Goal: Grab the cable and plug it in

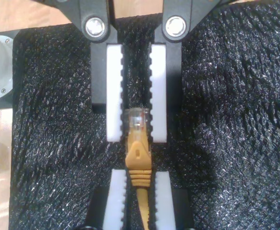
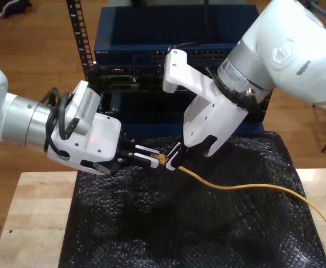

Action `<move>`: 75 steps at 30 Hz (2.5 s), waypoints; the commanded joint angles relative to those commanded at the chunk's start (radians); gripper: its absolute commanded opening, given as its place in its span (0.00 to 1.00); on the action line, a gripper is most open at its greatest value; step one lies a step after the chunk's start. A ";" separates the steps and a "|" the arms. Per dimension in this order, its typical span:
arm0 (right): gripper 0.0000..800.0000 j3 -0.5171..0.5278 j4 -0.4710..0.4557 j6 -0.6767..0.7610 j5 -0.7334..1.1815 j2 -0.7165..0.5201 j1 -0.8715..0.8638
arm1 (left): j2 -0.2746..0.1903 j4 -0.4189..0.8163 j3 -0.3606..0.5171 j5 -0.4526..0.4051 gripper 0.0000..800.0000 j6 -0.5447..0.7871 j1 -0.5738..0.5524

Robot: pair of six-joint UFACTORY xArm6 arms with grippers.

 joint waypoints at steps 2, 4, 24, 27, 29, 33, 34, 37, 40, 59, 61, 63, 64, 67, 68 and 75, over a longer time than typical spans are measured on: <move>0.02 0.000 0.000 0.000 0.000 -0.002 0.000 | 0.000 -0.006 -0.002 0.000 0.02 0.000 0.000; 0.10 0.000 0.000 0.000 0.000 -0.003 0.000 | 0.000 -0.008 -0.002 0.000 0.02 0.000 0.000; 0.99 -0.002 0.005 -0.184 0.003 -0.020 -0.052 | 0.052 -0.037 -0.009 0.057 0.01 -0.087 0.008; 0.99 -0.005 0.038 -0.187 0.005 -0.040 -0.058 | 0.061 -0.043 -0.009 0.060 0.01 -0.089 0.008; 0.98 -0.002 0.055 -0.192 0.005 -0.064 -0.066 | 0.068 -0.044 -0.009 0.060 0.01 -0.089 0.008; 0.98 -0.002 0.057 -0.218 -0.002 -0.115 -0.072 | 0.077 -0.046 -0.009 0.069 0.01 -0.107 0.009; 0.98 -0.002 0.057 -0.235 -0.003 -0.129 -0.072 | 0.083 -0.048 -0.009 0.075 0.01 -0.114 0.014; 0.98 -0.005 0.058 -0.293 -0.003 -0.167 -0.071 | 0.117 -0.058 -0.012 0.112 0.01 -0.127 0.032; 0.98 -0.003 0.060 -0.321 -0.005 -0.195 -0.069 | 0.146 -0.095 -0.014 0.163 0.01 -0.132 0.057; 0.98 0.095 0.058 -0.480 -0.014 -0.325 -0.041 | 0.247 -0.172 -0.014 0.338 0.01 -0.213 0.089; 0.98 0.114 0.057 -0.491 -0.064 -0.327 -0.037 | 0.258 -0.176 -0.015 0.365 0.01 -0.233 0.089; 0.98 0.150 0.057 -0.514 -0.144 -0.331 -0.017 | 0.264 -0.189 -0.015 0.379 0.01 -0.244 0.091; 0.98 0.172 0.057 -0.526 -0.187 -0.341 0.008 | 0.267 -0.193 -0.015 0.382 0.01 -0.245 0.092; 0.98 0.216 0.057 -0.540 -0.295 -0.347 0.075 | 0.276 -0.196 -0.015 0.390 0.01 -0.247 0.092; 0.98 0.227 0.055 -0.540 -0.327 -0.348 0.097 | 0.279 -0.196 -0.015 0.396 0.01 -0.247 0.092; 0.99 0.279 0.054 -0.540 -0.404 -0.379 0.138 | 0.293 -0.198 -0.015 0.437 0.01 -0.247 0.094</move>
